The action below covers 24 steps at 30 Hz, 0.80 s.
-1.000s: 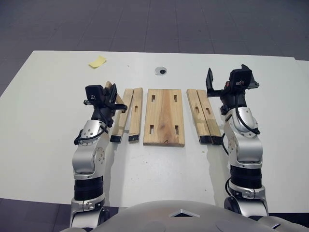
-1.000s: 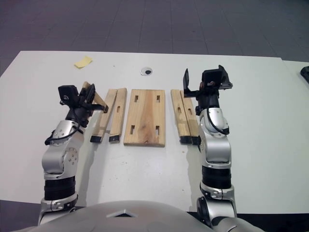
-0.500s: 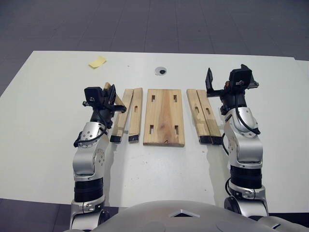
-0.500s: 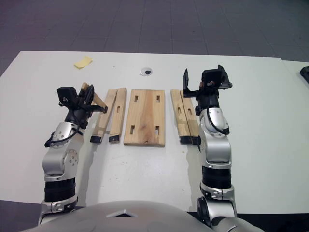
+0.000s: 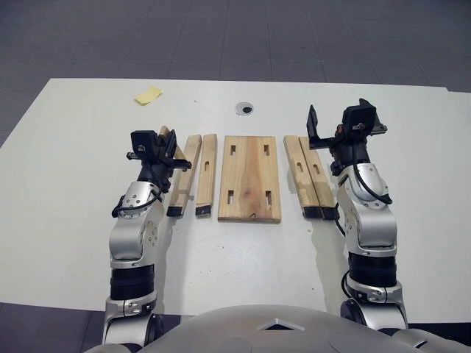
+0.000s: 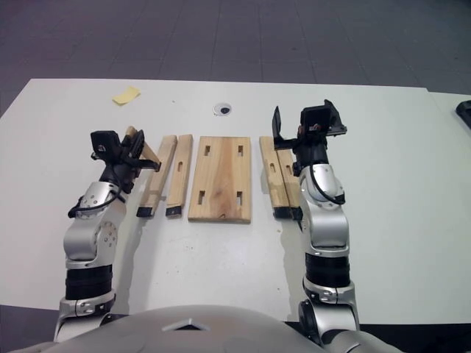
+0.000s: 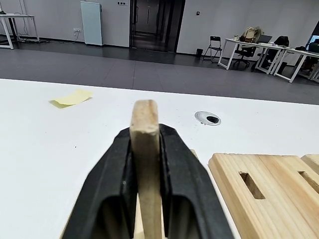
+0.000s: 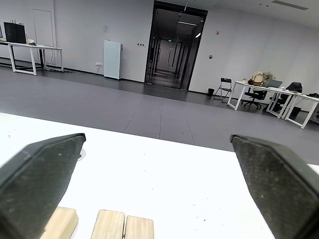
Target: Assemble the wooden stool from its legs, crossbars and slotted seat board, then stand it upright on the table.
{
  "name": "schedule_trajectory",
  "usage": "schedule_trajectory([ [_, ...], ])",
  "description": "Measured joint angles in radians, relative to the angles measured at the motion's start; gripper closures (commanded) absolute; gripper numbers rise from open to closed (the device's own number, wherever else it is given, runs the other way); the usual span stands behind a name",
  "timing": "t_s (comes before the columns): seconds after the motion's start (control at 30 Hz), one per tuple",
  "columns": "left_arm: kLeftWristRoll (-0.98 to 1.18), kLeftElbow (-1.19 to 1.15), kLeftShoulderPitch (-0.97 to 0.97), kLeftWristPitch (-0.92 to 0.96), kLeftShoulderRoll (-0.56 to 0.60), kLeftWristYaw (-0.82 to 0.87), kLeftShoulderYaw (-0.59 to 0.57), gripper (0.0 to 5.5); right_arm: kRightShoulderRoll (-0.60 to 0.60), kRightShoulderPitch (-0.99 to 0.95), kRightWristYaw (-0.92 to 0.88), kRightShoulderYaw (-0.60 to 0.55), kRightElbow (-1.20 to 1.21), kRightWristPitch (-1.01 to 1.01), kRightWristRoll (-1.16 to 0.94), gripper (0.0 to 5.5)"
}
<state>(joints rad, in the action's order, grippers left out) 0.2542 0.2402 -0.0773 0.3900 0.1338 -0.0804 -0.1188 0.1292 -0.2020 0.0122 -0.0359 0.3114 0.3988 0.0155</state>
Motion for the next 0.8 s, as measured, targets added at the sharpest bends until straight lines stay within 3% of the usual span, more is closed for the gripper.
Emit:
schedule_trajectory([
  [0.8,-0.062,-0.015,0.094,-0.19,-0.001,0.008,0.068,5.07,-0.008,-0.073,0.008,0.041,0.009,0.017,0.0,0.1],
])
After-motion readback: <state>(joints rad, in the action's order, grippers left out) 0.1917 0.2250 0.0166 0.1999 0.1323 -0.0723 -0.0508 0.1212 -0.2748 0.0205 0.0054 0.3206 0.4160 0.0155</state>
